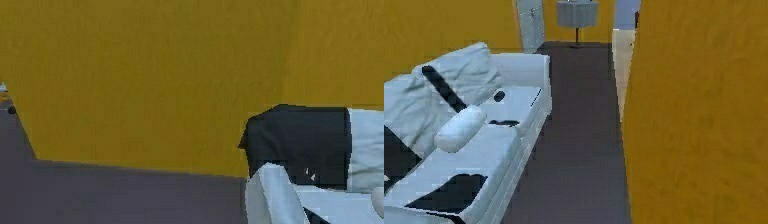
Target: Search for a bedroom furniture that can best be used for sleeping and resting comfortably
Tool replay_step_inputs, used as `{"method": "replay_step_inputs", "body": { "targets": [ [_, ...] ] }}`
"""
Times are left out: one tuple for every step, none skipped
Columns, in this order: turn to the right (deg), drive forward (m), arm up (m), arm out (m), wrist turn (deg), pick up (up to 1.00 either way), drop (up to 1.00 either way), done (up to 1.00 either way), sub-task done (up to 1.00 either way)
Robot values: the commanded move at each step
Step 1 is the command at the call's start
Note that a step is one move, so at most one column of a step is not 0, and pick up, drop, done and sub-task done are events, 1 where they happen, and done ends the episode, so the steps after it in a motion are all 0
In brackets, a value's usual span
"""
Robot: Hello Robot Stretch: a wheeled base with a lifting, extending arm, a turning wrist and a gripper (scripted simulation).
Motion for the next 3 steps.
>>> {"method": "replay_step_inputs", "body": {
  "targets": [
    [0.0, 0.9, 0.0, 0.0, 0.0, 0.0, 0.0, 0.0, 0.0],
    [-45.0, 0.0, 0.0, 0.0, 0.0, 0.0, 0.0, 0.0, 0.0],
    [-12.0, 0.0, 0.0, 0.0, 0.0, 0.0, 0.0, 0.0, 0.0]
  ]
}}
